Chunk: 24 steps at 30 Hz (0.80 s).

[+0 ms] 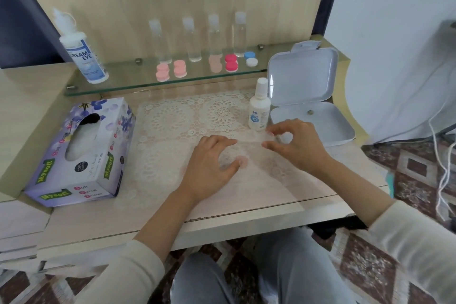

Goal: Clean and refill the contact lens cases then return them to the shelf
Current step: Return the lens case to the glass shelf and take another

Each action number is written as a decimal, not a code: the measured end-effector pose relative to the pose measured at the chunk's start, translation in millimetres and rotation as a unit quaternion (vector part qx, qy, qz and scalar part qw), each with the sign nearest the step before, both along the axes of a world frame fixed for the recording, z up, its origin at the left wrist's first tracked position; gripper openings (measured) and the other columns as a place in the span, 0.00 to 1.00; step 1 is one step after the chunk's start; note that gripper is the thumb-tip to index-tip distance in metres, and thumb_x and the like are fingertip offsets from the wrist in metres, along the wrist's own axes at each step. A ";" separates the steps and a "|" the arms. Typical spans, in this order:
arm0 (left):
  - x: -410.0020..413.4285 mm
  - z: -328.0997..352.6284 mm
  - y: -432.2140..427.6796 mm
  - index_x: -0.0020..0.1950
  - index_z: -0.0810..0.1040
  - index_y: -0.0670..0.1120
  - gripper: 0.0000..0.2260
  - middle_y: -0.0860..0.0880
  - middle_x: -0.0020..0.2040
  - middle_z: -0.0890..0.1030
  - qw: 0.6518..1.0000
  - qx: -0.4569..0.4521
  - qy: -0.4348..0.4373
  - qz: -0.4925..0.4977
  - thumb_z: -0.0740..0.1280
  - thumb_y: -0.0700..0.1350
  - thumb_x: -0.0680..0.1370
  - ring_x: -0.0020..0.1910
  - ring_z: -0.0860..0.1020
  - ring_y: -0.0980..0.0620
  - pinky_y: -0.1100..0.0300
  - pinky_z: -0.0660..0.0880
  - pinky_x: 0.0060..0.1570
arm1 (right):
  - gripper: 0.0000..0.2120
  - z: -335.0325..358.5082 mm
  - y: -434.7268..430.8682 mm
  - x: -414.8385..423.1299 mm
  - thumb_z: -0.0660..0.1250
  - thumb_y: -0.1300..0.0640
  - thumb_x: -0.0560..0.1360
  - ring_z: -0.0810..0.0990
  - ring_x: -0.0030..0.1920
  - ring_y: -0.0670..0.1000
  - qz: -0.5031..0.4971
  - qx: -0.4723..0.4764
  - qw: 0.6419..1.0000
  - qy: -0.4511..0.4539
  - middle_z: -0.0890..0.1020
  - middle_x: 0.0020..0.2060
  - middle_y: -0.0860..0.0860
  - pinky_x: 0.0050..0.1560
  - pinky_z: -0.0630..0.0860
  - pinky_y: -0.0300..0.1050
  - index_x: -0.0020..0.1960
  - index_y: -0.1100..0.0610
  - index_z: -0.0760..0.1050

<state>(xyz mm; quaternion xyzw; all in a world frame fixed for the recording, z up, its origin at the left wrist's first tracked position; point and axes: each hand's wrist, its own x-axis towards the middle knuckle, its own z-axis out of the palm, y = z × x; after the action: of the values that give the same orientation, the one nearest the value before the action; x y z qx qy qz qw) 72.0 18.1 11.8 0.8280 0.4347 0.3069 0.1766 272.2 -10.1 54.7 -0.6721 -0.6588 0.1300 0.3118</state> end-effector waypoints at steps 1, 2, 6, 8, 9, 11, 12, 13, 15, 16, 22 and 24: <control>6.9 -0.5 0.0 0.60 0.76 0.47 0.28 0.51 0.57 0.75 1.000 -0.009 0.014 -0.007 0.57 0.63 0.68 0.58 0.67 0.55 0.66 0.59 0.61 | 0.15 2.9 -0.9 8.6 0.74 0.54 0.68 0.75 0.48 0.47 -0.014 0.001 1.000 0.008 0.82 0.47 0.51 0.49 0.64 0.35 0.52 0.58 0.80; 13.4 -1.6 0.3 0.62 0.75 0.48 0.29 0.51 0.60 0.74 0.999 -0.020 0.028 -0.016 0.56 0.63 0.68 0.60 0.67 0.55 0.63 0.60 0.63 | 0.15 5.5 -2.1 17.3 0.74 0.54 0.67 0.76 0.46 0.47 -0.026 0.002 1.000 0.016 0.83 0.47 0.51 0.49 0.66 0.35 0.52 0.59 0.80; 30.4 -14.4 2.0 0.68 0.70 0.50 0.28 0.53 0.70 0.67 0.993 -0.042 0.107 -0.035 0.58 0.63 0.72 0.69 0.61 0.53 0.58 0.54 0.69 | 0.11 12.5 -4.4 52.3 0.75 0.57 0.67 0.76 0.41 0.48 -0.079 0.008 0.996 0.035 0.80 0.38 0.51 0.45 0.71 0.35 0.48 0.59 0.80; 32.4 -22.8 0.6 0.69 0.67 0.52 0.32 0.53 0.72 0.63 0.989 -0.027 0.140 -0.032 0.50 0.66 0.70 0.71 0.58 0.53 0.60 0.48 0.70 | 0.11 15.4 -3.6 67.2 0.75 0.57 0.66 0.76 0.38 0.49 -0.100 0.021 0.995 0.022 0.78 0.34 0.49 0.47 0.74 0.43 0.47 0.59 0.79; 32.4 -25.3 -0.2 0.70 0.66 0.52 0.35 0.54 0.73 0.62 0.988 -0.022 0.147 -0.032 0.46 0.67 0.69 0.72 0.58 0.53 0.60 0.47 0.70 | 0.11 16.0 -2.8 73.7 0.75 0.57 0.67 0.75 0.37 0.49 -0.105 0.024 0.994 0.011 0.77 0.34 0.49 0.48 0.74 0.45 0.47 0.59 0.79; 32.1 -27.4 0.0 0.71 0.65 0.52 0.36 0.54 0.73 0.61 0.988 -0.020 0.152 -0.031 0.43 0.67 0.68 0.72 0.57 0.53 0.59 0.47 0.71 | 0.12 16.3 -0.2 84.0 0.74 0.57 0.67 0.75 0.38 0.49 -0.110 0.023 0.993 -0.019 0.78 0.35 0.50 0.48 0.73 0.45 0.48 0.59 0.79; 31.7 -27.5 0.0 0.71 0.65 0.52 0.36 0.54 0.73 0.61 0.988 -0.020 0.152 -0.030 0.42 0.67 0.68 0.72 0.56 0.54 0.59 0.47 0.71 | 0.12 15.9 1.4 87.8 0.74 0.56 0.68 0.74 0.38 0.49 -0.109 0.023 0.993 -0.037 0.79 0.36 0.51 0.47 0.72 0.44 0.49 0.59 0.79; 31.6 -26.6 -0.5 0.71 0.64 0.52 0.36 0.54 0.73 0.61 0.988 -0.020 0.153 -0.030 0.42 0.67 0.68 0.73 0.56 0.54 0.60 0.46 0.71 | 0.12 15.2 3.2 91.1 0.73 0.56 0.68 0.74 0.39 0.49 -0.106 0.024 0.992 -0.057 0.79 0.37 0.51 0.46 0.71 0.43 0.50 0.58 0.79; 31.8 -26.3 -1.0 0.71 0.64 0.53 0.36 0.55 0.73 0.60 0.987 -0.019 0.156 -0.028 0.42 0.67 0.68 0.73 0.55 0.55 0.61 0.45 0.70 | 0.13 14.3 6.5 95.3 0.73 0.56 0.68 0.72 0.40 0.49 -0.099 0.032 0.990 -0.092 0.78 0.39 0.51 0.45 0.68 0.41 0.51 0.58 0.78; 31.7 -26.8 -1.3 0.71 0.64 0.53 0.36 0.55 0.73 0.60 0.987 -0.019 0.155 -0.028 0.42 0.67 0.68 0.73 0.55 0.55 0.61 0.44 0.70 | 0.13 13.9 8.0 96.2 0.73 0.57 0.68 0.72 0.40 0.49 -0.094 0.040 0.989 -0.106 0.78 0.39 0.51 0.44 0.68 0.40 0.52 0.59 0.78; 30.5 -28.3 -1.1 0.71 0.64 0.53 0.35 0.55 0.73 0.61 0.988 -0.025 0.149 -0.027 0.43 0.67 0.69 0.73 0.55 0.55 0.61 0.45 0.71 | 0.13 9.2 13.5 92.7 0.71 0.67 0.66 0.76 0.46 0.58 -0.034 0.102 0.974 -0.199 0.79 0.43 0.57 0.41 0.72 0.47 0.51 0.61 0.79; 30.7 -28.2 -0.9 0.71 0.64 0.53 0.35 0.55 0.73 0.61 0.988 -0.026 0.147 -0.028 0.43 0.67 0.69 0.73 0.55 0.55 0.60 0.45 0.71 | 0.14 8.1 14.3 91.4 0.71 0.70 0.64 0.77 0.45 0.61 -0.013 0.125 0.965 -0.230 0.80 0.41 0.58 0.39 0.72 0.46 0.49 0.62 0.79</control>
<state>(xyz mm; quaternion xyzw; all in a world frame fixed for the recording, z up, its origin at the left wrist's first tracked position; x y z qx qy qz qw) 102.7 17.2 -16.4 0.8710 0.4406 0.1653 0.1410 363.6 4.2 62.9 -0.6481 -0.7150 -0.1158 0.2352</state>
